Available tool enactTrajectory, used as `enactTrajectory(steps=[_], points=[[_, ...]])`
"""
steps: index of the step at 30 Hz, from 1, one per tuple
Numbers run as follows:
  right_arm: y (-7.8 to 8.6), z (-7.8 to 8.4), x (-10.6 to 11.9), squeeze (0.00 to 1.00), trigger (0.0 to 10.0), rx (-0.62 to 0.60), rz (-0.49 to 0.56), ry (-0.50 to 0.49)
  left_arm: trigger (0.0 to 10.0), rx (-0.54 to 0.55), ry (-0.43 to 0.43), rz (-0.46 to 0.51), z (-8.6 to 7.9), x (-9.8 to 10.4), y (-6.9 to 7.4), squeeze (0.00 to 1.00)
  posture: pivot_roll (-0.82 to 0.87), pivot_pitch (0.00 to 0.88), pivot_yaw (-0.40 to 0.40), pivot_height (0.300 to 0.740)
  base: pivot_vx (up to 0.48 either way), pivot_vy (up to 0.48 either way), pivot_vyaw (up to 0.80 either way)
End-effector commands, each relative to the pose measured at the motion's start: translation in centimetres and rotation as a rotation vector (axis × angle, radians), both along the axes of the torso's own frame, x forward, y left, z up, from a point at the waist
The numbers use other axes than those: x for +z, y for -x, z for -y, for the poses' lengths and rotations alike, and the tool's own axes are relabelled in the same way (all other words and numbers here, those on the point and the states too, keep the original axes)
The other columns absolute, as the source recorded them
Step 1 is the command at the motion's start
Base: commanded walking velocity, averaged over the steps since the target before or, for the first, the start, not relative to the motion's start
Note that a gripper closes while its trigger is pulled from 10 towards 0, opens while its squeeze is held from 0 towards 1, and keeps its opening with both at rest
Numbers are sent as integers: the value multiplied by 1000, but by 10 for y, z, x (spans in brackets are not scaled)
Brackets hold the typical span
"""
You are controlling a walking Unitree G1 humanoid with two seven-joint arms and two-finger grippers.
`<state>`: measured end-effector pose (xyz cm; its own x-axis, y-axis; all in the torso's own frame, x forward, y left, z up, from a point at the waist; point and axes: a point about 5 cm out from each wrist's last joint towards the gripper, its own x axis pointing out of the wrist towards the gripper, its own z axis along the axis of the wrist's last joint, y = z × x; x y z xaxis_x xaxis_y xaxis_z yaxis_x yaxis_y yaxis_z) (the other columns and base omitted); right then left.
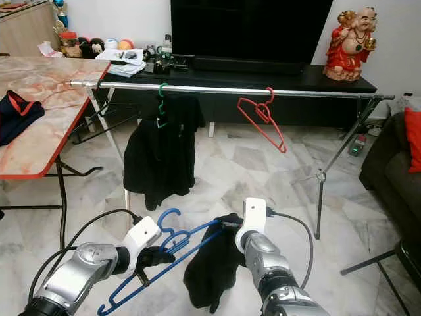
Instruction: Hang hanger
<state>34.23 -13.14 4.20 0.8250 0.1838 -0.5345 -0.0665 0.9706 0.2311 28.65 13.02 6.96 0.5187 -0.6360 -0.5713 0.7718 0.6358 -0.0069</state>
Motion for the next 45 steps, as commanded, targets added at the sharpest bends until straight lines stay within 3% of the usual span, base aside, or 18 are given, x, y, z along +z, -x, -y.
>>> enactTrajectory(steps=[1,5,10,17,25,33,41,45], points=[[-6,0,11,0,10000,33,64,10,10000,-18,4,27,0,7,-3,0,113,0,-67,740,0,0,0],[-15,-6,28,0,10000,123,185,31,10000,-57,26,5,1,8,1,0,116,0,-66,740,0,0,0],[-20,-5,40,0,10000,156,244,50,10000,-93,53,-3,1,9,5,0,114,0,-66,740,0,0,0],[-15,-4,32,0,10000,293,200,151,10000,-69,49,11,2,9,2,0,113,0,-68,740,0,0,0],[-9,-9,26,0,10000,281,171,102,10000,11,-39,49,-2,3,-8,0,110,0,-67,740,0,0,0],[-12,-13,42,0,10000,335,265,74,10000,10,-50,48,-4,2,-7,0,107,0,-66,740,0,0,0],[2,-20,50,0,10000,602,310,64,10000,25,-37,55,-3,1,-11,0,101,0,-66,740,0,0,0],[8,-14,56,0,10000,666,350,56,10000,25,-35,54,-4,1,-11,0,100,0,-64,740,0,0,0]])
